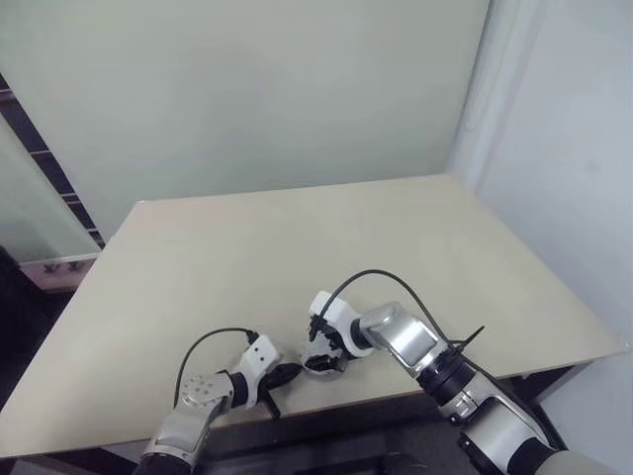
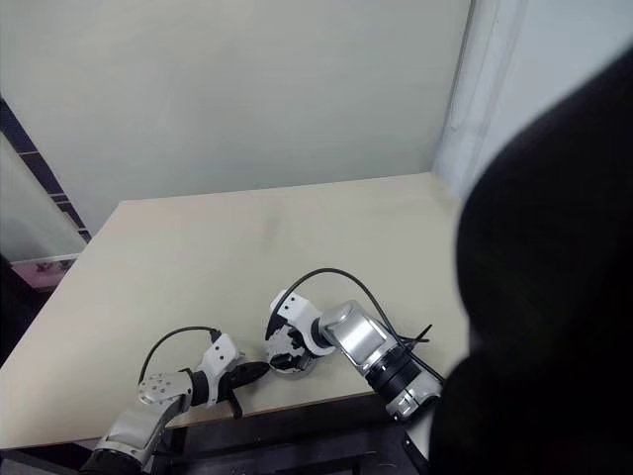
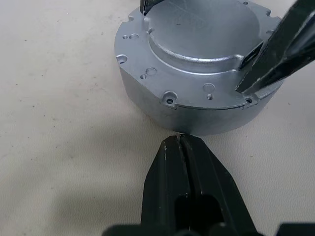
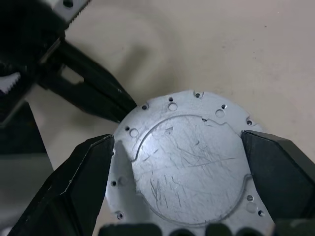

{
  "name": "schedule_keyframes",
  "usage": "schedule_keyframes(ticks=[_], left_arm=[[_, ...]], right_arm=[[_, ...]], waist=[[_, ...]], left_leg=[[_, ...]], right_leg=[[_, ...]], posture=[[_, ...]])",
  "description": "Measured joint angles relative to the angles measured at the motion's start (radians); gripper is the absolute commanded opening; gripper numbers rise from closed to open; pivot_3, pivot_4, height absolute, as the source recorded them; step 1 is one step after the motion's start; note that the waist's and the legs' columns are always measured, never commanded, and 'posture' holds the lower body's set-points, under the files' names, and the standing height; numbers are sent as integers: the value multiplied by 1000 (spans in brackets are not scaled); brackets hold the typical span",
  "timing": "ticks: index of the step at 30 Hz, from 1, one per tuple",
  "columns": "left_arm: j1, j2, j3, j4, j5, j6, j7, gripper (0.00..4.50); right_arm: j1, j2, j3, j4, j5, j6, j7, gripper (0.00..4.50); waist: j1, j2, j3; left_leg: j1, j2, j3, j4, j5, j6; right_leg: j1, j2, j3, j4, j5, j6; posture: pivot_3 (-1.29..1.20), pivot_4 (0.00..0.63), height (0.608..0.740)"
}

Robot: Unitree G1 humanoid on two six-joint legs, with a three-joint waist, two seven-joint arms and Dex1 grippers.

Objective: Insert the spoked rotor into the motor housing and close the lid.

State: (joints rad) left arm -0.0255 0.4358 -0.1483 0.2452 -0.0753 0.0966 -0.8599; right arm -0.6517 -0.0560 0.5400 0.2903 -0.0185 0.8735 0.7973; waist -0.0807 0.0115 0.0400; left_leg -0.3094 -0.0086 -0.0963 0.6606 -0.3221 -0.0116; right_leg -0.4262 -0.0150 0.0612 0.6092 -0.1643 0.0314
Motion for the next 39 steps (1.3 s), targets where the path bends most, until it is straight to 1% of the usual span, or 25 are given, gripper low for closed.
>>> schedule_keyframes(ticks=[5, 10, 16, 18, 23, 26, 34, 39], left_arm=[[-4, -2, -1, -3, 0, 0, -1, 0], [-5, -2, -6, -4, 0, 0, -6, 0], [-8, -2, -10, -4, 0, 1, -8, 0], [-8, -2, -11, -4, 0, 1, -10, 0], [-9, -1, -11, -4, 1, 1, -12, 0], [-10, -1, -12, -4, 2, 1, -13, 0], [-11, 2, -14, -5, 2, 1, -16, 0], [-12, 3, -14, -5, 2, 4, -17, 0]], right_arm=[[-2, 13, -103, -16, 64, 46, -24, 4479], [-22, 1, -227, -10, 116, 108, -66, 4479], [-54, 3, -426, 98, 199, 251, -146, 4479], [-54, -1, -467, 140, 221, 287, -157, 4479], [-49, -6, -539, 232, 283, 369, -157, 4479], [-46, 0, -593, 299, 315, 379, -163, 4479], [-47, 21, -751, 403, 405, 422, -191, 4479], [-45, 46, -794, 429, 432, 452, -215, 4479]], waist=[[8, 0, 0], [9, 0, 1], [10, 0, 1], [10, 0, 1], [10, 1, 1], [9, 1, 1], [9, 1, 1], [8, 1, 1]], left_leg=[[-2, -1, -1, 0, 0, 0], [-3, -1, -1, 0, 0, 1], [-4, -1, -1, 0, -1, 1], [-5, -2, -1, 0, -1, 1], [-5, -2, -1, 1, -1, 2], [-5, -2, 0, 1, -1, 2], [-5, -2, 0, 1, -2, 3], [-5, -2, 1, 1, -2, 3]], right_leg=[[-1, 0, 0, -1, 0, 0], [-2, 0, 0, -1, 0, 0], [-2, 0, 0, -1, 0, 0], [-2, 0, 1, -1, 0, 0], [-2, 0, 1, -1, 0, 1], [-2, 0, 2, -1, 0, 1], [-1, 0, 3, -1, 1, 1], [-1, 0, 3, -1, 1, 1]], posture=[[0, 0, 740], [0, 0, 740], [0, 0, 740], [0, 0, 740], [0, 0, 740], [0, 0, 740], [0, 0, 740], [0, 0, 740]])
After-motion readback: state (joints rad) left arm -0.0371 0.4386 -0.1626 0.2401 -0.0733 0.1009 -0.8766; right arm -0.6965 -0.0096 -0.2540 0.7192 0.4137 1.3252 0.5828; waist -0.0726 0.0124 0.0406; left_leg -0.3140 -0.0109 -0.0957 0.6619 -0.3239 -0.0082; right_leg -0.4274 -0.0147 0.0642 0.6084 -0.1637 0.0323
